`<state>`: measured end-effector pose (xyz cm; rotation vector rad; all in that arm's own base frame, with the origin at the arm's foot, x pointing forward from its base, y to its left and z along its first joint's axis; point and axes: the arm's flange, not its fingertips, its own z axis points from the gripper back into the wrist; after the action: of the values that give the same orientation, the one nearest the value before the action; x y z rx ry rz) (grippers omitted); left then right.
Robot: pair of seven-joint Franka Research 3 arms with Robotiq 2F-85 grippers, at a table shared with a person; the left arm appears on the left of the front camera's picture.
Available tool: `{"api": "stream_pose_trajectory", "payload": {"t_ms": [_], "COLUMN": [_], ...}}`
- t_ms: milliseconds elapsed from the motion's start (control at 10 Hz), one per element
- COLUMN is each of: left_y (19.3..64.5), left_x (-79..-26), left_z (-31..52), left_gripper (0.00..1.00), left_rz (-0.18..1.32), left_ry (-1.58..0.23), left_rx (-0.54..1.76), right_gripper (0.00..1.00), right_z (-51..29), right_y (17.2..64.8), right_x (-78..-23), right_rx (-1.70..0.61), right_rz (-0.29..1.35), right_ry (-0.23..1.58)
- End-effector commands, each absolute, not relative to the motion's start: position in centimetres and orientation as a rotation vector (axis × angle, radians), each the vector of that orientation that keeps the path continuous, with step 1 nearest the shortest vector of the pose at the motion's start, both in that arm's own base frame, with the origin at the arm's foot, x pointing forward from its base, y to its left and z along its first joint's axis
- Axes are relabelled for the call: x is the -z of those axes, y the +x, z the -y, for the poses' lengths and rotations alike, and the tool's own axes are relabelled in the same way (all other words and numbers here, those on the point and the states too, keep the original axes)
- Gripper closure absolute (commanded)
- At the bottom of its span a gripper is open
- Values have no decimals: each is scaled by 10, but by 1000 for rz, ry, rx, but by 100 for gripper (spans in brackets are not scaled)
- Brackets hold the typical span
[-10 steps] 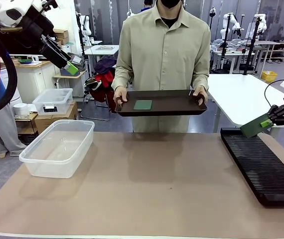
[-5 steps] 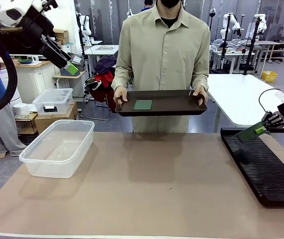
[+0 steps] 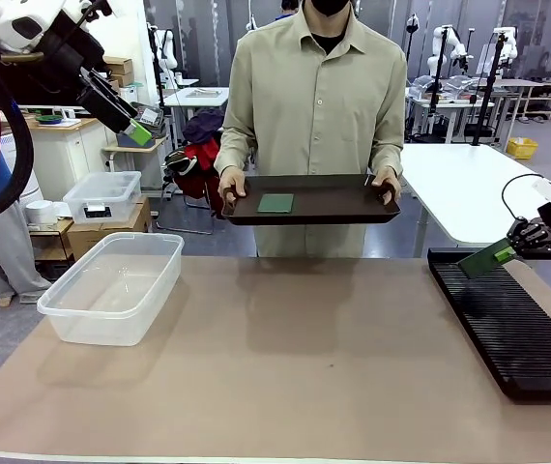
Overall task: Sort PCBs into racks and boxes based on the side picked up.
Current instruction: If the short side of the Blank PCB is picked up, insert it into the PCB Rack ; if the long side is picked up, place it in the Organizing box.
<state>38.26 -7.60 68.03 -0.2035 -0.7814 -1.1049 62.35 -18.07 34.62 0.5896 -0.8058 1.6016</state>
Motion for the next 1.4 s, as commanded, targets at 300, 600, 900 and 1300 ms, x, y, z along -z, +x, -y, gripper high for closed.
{"api": "stream_pose_trajectory", "payload": {"t_ms": [300, 600, 900, 1300], "left_y": [383, 383, 383, 383], "left_x": [-679, -679, -679, -679], "left_z": [75, 75, 75, 75], "left_gripper": [0, 0, 0, 0], "left_rz": [776, 776, 776, 776], "left_ry": [-195, -195, -195, -195], "left_rx": [1102, 1102, 1102, 1102], "right_gripper": [98, 98, 98, 98], "right_z": [182, 182, 180, 181], "right_y": [626, 623, 616, 610], "right_x": [-334, -326, -326, -338], "right_rx": [-1651, -1686, -1677, -1685], "right_rz": [778, 798, 872, 923], "right_ry": [560, 560, 570, 590]}}
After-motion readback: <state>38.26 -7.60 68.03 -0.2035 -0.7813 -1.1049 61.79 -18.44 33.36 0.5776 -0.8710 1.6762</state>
